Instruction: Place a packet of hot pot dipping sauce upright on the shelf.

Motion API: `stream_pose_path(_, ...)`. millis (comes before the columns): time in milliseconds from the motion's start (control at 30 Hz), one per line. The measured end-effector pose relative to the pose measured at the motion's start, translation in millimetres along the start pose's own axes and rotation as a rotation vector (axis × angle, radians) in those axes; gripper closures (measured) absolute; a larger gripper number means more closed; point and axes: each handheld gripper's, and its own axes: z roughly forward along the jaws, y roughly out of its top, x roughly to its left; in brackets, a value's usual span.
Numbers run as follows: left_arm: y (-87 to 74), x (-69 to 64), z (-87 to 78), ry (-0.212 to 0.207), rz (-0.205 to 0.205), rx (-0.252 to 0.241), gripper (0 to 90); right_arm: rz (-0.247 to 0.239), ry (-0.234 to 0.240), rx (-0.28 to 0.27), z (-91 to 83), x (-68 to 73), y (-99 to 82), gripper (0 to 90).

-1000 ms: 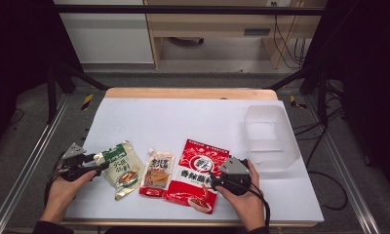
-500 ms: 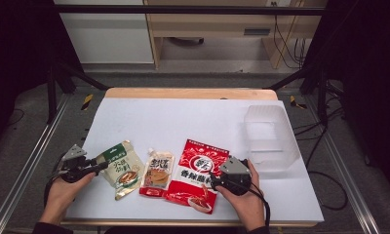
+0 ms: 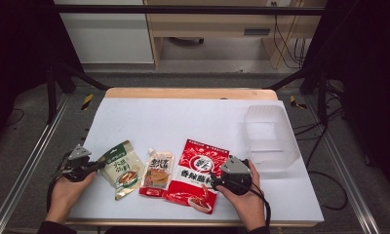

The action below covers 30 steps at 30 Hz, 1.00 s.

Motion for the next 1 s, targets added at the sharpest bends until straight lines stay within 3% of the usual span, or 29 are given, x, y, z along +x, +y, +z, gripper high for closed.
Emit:
stream_pose_path(233, 5.6, -5.6, -15.3, 0.018, 0.047, -0.038, 90.0, 0.008, 0.000, -0.007, -1.4, -0.9, 0.6, 17.7)
stream_pose_path(333, 15.9, -12.7, -30.5, 0.025, 0.103, -0.082, 90.0, 0.015, 0.011, -0.018, -3.4, -1.0, 1.8, 17.6)
stream_pose_path(367, 15.9, -12.7, -30.5, 0.025, 0.103, -0.082, 90.0, 0.015, 0.011, -0.018, -3.4, -1.0, 1.8, 17.6)
stream_pose_path(467, 28.5, -22.9, -46.1, 0.012, 0.150, -0.115, 90.0, 0.028, 0.032, -0.037, -7.0, -0.9, 4.6, 18.1)
stream_pose_path(533, 31.7, -25.5, -49.5, 0.007, 0.160, -0.123, 90.0, 0.032, 0.035, -0.035, -8.1, -0.3, 5.7, 18.0)
stream_pose_path(567, 38.1, -31.3, -55.6, -0.001, 0.191, -0.131, 90.0, 0.029, 0.042, -0.039, -9.4, -0.1, 8.5, 18.1)
stream_pose_path(700, 47.0, -39.5, -64.6, -0.018, 0.225, -0.143, 90.0, 0.025, 0.055, -0.043, -11.1, -0.4, 14.7, 18.2)
stream_pose_path(867, 61.8, -51.1, -77.8, -0.046, 0.278, -0.160, 90.0, -0.017, 0.086, -0.030, -15.9, 2.5, 26.9, 17.9)
stream_pose_path(1000, 73.3, -56.8, -87.3, -0.063, 0.328, -0.173, 90.0, -0.076, 0.150, -0.017, -23.3, 5.6, 40.6, 16.4)
